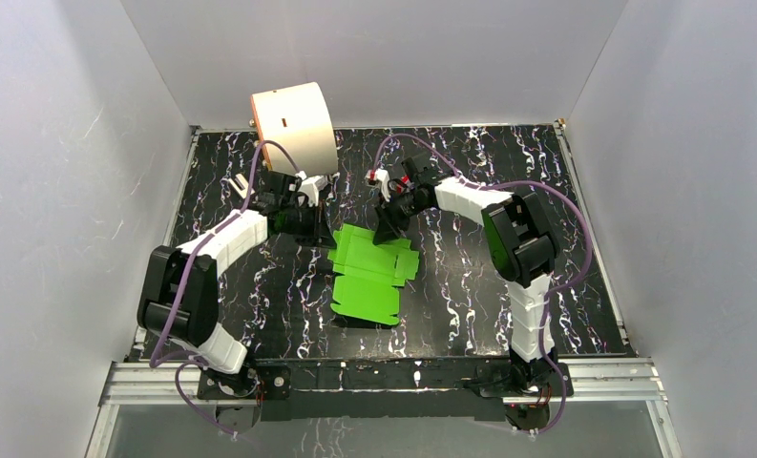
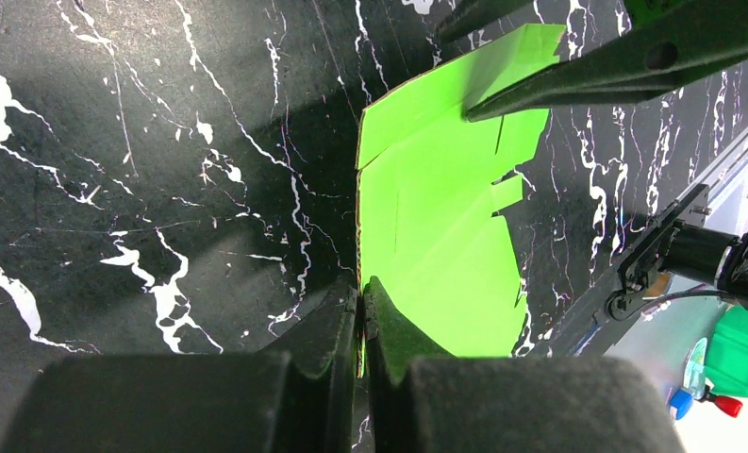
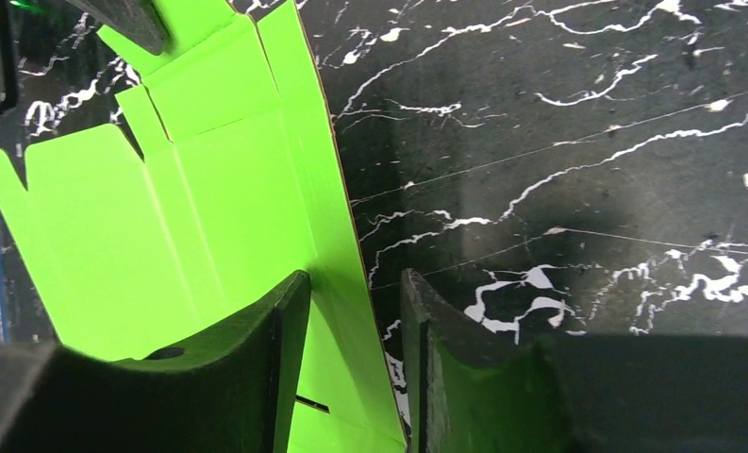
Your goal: Fold the paper box
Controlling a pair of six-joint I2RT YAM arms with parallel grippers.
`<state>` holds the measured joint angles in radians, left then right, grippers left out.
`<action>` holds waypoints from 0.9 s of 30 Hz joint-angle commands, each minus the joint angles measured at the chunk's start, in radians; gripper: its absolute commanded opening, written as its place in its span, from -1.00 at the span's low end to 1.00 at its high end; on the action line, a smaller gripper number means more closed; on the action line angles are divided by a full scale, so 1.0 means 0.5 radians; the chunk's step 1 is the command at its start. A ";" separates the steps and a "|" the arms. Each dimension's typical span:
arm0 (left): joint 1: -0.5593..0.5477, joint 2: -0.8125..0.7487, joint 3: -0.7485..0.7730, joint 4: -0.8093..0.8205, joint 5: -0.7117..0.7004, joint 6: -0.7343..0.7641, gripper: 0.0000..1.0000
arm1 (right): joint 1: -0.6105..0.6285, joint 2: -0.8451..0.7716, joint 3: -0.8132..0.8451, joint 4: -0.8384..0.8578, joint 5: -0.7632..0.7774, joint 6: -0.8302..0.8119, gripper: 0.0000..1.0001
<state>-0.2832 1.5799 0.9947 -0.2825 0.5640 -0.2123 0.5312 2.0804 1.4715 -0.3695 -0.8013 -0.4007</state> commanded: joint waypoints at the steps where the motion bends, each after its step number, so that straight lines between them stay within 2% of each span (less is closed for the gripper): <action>1: 0.005 -0.140 -0.035 0.026 0.034 0.048 -0.95 | -0.024 -0.105 0.038 -0.096 -0.182 -0.110 -0.10; 4: 0.005 -0.141 -0.032 0.017 -0.008 0.033 -0.91 | -0.025 -0.133 0.041 -0.145 -0.212 -0.151 -0.28; 9: 0.006 -0.138 -0.019 -0.010 -0.118 0.019 -0.81 | -0.026 -0.162 0.047 -0.219 -0.223 -0.207 -0.70; 11: 0.003 -0.142 -0.014 -0.014 -0.163 0.008 -0.74 | -0.026 -0.170 0.053 -0.249 -0.223 -0.224 -0.88; 13: 0.005 -0.149 -0.007 -0.024 -0.223 0.000 -0.60 | -0.026 -0.180 0.058 -0.270 -0.226 -0.236 -0.97; 19: 0.006 -0.206 0.075 -0.058 -0.339 -0.022 -0.21 | -0.027 -0.202 0.070 -0.300 -0.215 -0.232 -1.00; 24: 0.003 -0.236 0.158 0.002 -0.168 -0.067 0.10 | -0.026 -0.229 0.058 -0.301 -0.209 -0.226 -1.00; 27: -0.003 -0.193 0.201 0.036 -0.054 -0.055 0.19 | -0.025 -0.231 0.061 -0.303 -0.219 -0.226 -1.00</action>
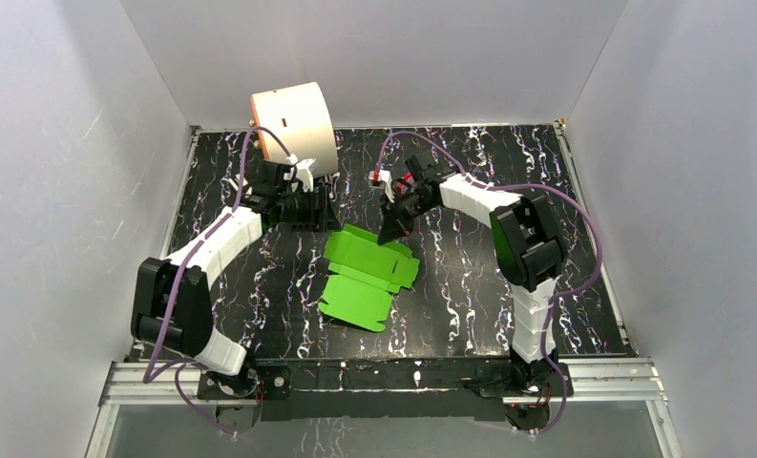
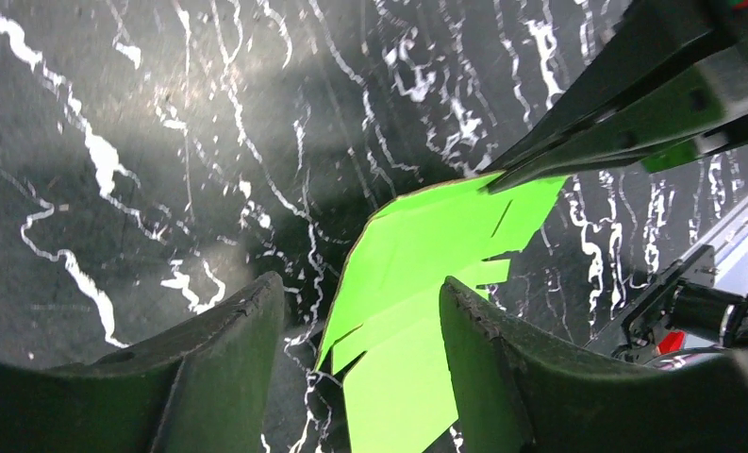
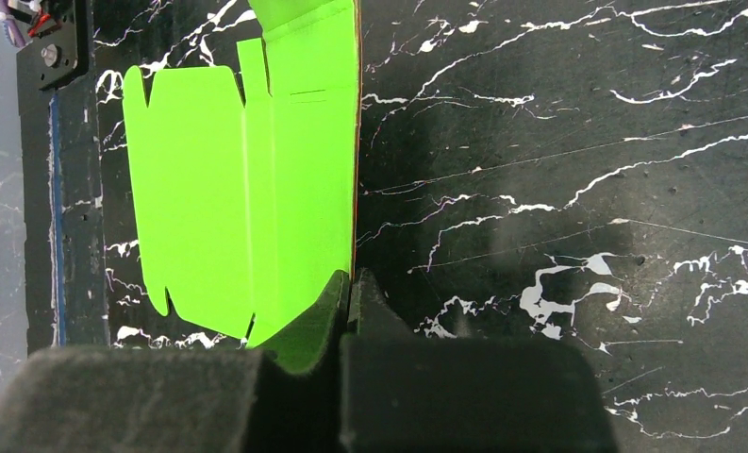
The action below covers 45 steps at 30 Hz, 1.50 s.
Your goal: Fold the paper box
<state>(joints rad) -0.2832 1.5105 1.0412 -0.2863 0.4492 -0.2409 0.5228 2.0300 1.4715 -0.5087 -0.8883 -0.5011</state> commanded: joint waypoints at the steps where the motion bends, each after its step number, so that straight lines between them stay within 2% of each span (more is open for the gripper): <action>1: -0.009 -0.036 0.126 0.045 0.195 0.015 0.20 | -0.010 -0.130 0.061 -0.026 -0.051 -0.025 -1.00; 10: -0.038 0.086 0.210 0.061 0.249 0.280 0.22 | -0.009 -0.135 0.074 -0.053 -0.101 -0.044 -1.00; 21: -0.047 0.145 0.106 0.148 0.393 0.562 0.07 | -0.009 -0.145 0.076 -0.071 -0.147 -0.068 -1.00; 25: -0.066 0.200 0.115 0.173 0.300 0.614 0.01 | -0.009 -0.151 0.079 -0.073 -0.168 -0.071 -1.00; 31: -0.082 0.229 0.092 0.156 0.222 0.689 -0.20 | -0.008 -0.180 0.081 -0.066 -0.164 -0.065 -1.00; 36: -0.110 0.178 0.007 0.191 0.008 0.719 -0.30 | -0.009 -0.203 0.077 -0.028 -0.194 -0.045 -1.00; 41: -0.116 0.192 -0.014 0.237 -0.310 0.625 -0.50 | -0.009 -0.218 0.061 -0.008 -0.199 -0.030 -1.00; 43: -0.113 0.202 0.000 0.256 -0.432 0.550 -0.52 | -0.010 -0.219 0.058 -0.005 -0.212 -0.026 -1.00; 45: -0.113 0.218 0.016 0.256 -0.394 0.500 -0.52 | -0.009 -0.222 0.052 0.000 -0.230 -0.024 -1.00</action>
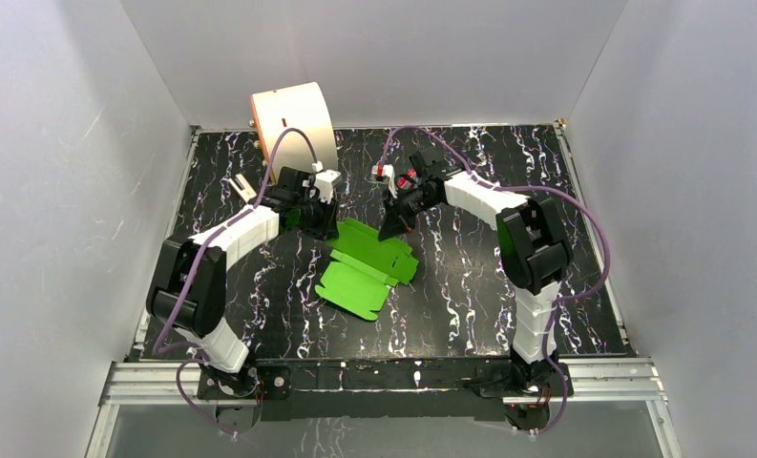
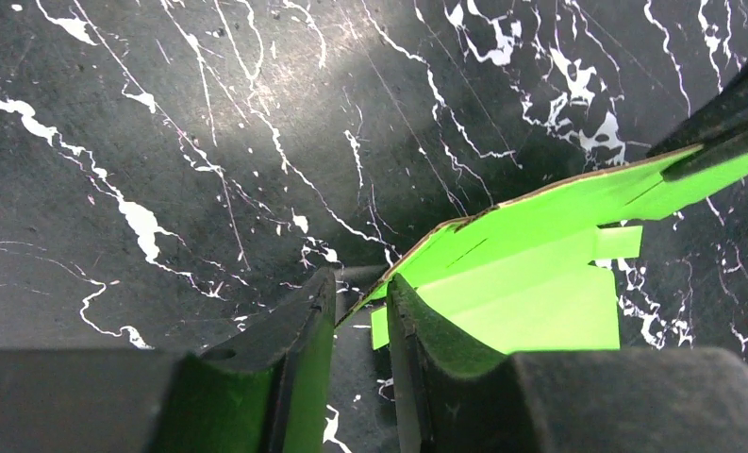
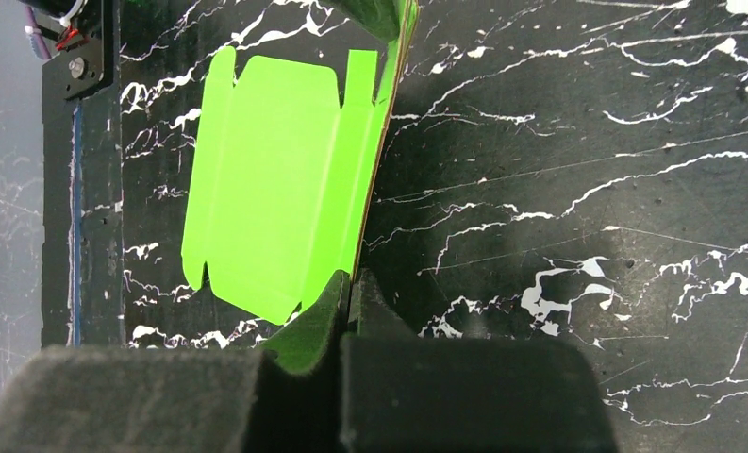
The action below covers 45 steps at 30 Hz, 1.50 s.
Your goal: Fold the paper box
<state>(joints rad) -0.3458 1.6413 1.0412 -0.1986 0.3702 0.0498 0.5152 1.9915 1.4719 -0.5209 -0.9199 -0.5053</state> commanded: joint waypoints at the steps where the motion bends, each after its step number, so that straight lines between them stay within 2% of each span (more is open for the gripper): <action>1: 0.011 -0.035 0.017 0.094 -0.210 -0.136 -0.51 | 0.007 -0.145 0.046 0.026 -0.176 -0.017 -1.00; 4: 0.013 0.014 0.049 0.090 -0.107 -0.229 -0.48 | 0.007 -0.143 0.039 0.016 -0.219 -0.038 -1.00; 8: 0.015 0.019 0.107 0.037 -0.288 -0.334 -0.36 | 0.007 -0.137 0.032 0.019 -0.174 -0.033 -1.00; 13: 0.043 -0.108 0.147 -0.022 -0.291 -0.395 -0.25 | 0.007 -0.136 0.032 0.055 -0.102 0.010 -1.00; 18: 0.044 -0.293 0.141 -0.009 -0.179 -0.440 0.02 | 0.006 -0.125 0.056 0.014 -0.040 0.000 -1.00; 22: 0.044 -0.362 0.187 -0.011 -0.084 -0.488 0.14 | 0.010 -0.122 0.070 -0.025 -0.029 -0.023 -1.00; 26: 0.041 -0.336 0.272 -0.003 0.137 -0.536 0.24 | 0.009 -0.135 0.060 -0.023 -0.032 -0.026 -1.00; 30: 0.026 -0.255 0.339 0.001 0.336 -0.566 0.26 | 0.010 -0.142 0.060 -0.018 -0.039 -0.023 -1.00; 40: -0.061 -0.079 0.362 -0.034 0.437 -0.533 0.22 | 0.011 -0.149 0.046 0.008 -0.044 -0.013 -1.00; 45: -0.109 -0.074 0.352 -0.077 0.432 -0.508 0.09 | 0.008 -0.142 0.039 0.030 -0.010 0.009 -1.00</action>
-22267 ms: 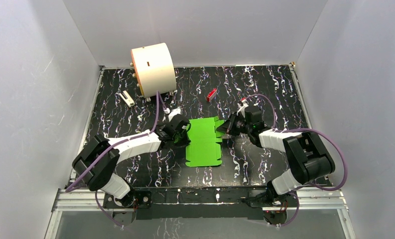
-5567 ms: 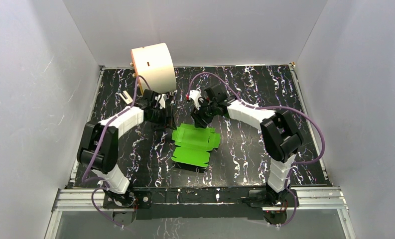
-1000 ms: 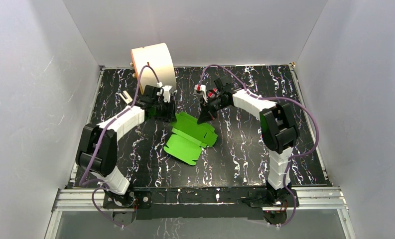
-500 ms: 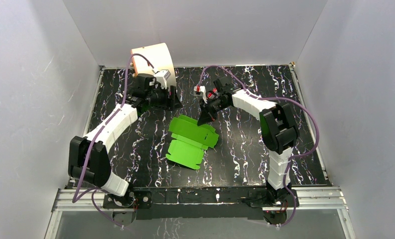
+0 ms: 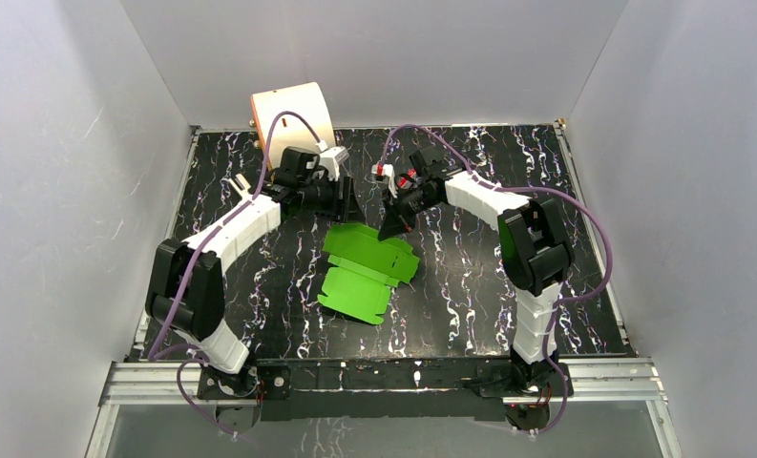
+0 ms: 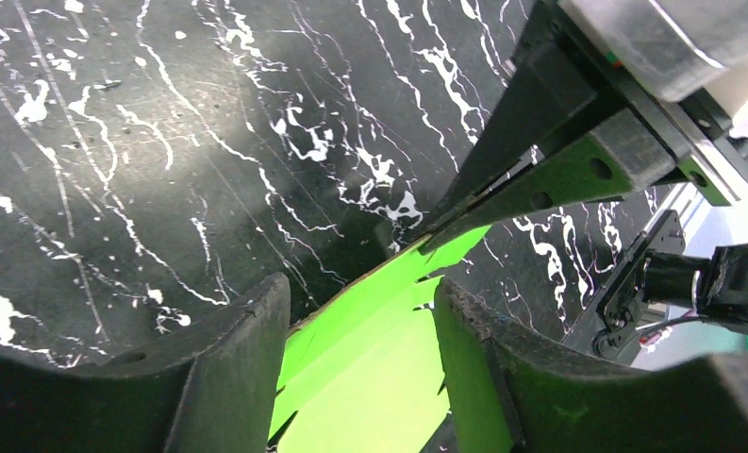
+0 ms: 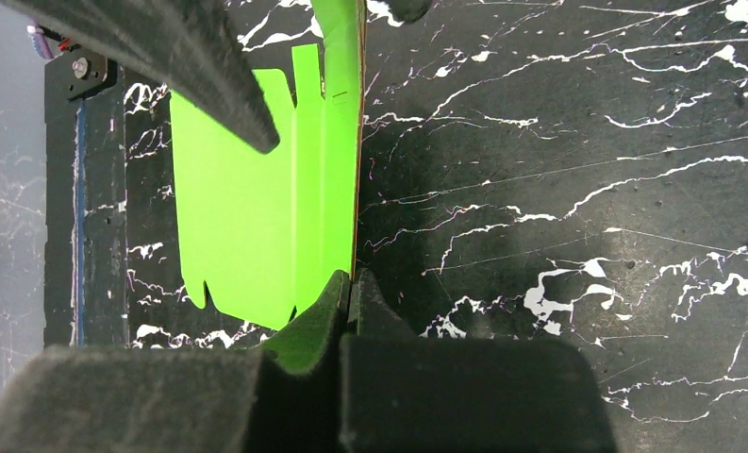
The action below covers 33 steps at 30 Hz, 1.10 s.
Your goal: Fold the paper box
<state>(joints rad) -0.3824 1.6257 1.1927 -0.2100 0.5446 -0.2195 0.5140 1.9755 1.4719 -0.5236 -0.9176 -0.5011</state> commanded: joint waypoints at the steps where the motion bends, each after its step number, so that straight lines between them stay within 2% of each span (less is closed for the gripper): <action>1: -0.040 -0.042 0.043 -0.060 0.085 0.031 0.04 | 0.011 -0.113 0.036 0.041 -0.013 0.003 -1.00; 8: -0.078 -0.095 0.041 -0.087 0.048 0.002 -0.24 | 0.011 -0.120 0.025 0.109 0.080 0.077 -1.00; 15: -0.118 -0.123 0.015 -0.156 -0.104 -0.118 -0.32 | 0.012 -0.200 -0.063 0.277 0.212 0.201 -1.00; 19: -0.177 -0.165 -0.044 -0.141 -0.347 -0.227 -0.34 | 0.032 -0.263 -0.122 0.362 0.328 0.265 -1.00; 26: -0.246 -0.216 -0.236 0.170 -0.577 -0.502 -0.49 | 0.109 -0.410 -0.251 0.501 0.588 0.322 -1.00; 33: -0.414 -0.223 -0.322 0.321 -0.888 -0.476 -0.56 | 0.185 -0.503 -0.328 0.522 0.826 0.311 -1.00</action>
<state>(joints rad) -0.5449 1.5669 1.0531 -0.1200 0.1940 -0.4438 0.5900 1.7782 1.3193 -0.3305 -0.5797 -0.3508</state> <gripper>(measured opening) 0.221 0.020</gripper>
